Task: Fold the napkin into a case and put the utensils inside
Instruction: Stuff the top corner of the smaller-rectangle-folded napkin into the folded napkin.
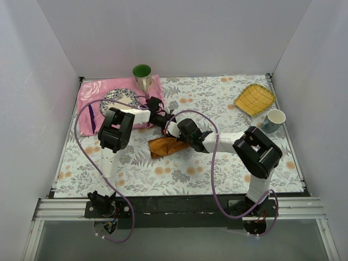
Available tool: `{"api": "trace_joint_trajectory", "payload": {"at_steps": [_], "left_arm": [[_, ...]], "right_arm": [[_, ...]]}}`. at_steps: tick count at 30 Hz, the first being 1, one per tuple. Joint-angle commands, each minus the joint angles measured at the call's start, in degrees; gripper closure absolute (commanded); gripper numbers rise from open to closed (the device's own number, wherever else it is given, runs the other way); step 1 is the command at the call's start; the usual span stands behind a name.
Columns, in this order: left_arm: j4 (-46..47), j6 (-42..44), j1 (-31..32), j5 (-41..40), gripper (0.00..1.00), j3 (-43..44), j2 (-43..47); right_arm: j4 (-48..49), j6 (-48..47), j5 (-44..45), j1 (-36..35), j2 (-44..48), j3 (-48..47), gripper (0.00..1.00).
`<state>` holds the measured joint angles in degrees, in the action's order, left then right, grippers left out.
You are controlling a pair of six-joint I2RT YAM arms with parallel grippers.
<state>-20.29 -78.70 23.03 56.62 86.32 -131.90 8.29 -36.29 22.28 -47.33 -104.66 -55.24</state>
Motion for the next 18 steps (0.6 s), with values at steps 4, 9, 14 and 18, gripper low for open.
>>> {"api": "trace_joint_trajectory", "payload": {"at_steps": [4, 9, 14, 18], "left_arm": [[-5.0, 3.6, -1.3, -2.2, 0.71, -3.4, 6.3], [-6.2, 4.7, -1.2, -2.3, 0.72, -5.2, 7.2], [-6.3, 5.0, -1.1, -2.9, 0.86, -4.8, 6.7], [-6.5, 5.6, -1.1, -3.5, 1.00, -3.1, 7.2]], "right_arm": [[2.6, 0.0, 0.1, -0.1, 0.5, 1.0, 0.99], [2.6, 0.0, 0.0, 0.0, 0.7, 0.9, 0.99], [2.4, 0.2, -0.2, -0.1, 1.0, 0.6, 0.99], [1.8, 0.4, -1.0, -0.1, 1.6, 0.3, 0.99]]}}
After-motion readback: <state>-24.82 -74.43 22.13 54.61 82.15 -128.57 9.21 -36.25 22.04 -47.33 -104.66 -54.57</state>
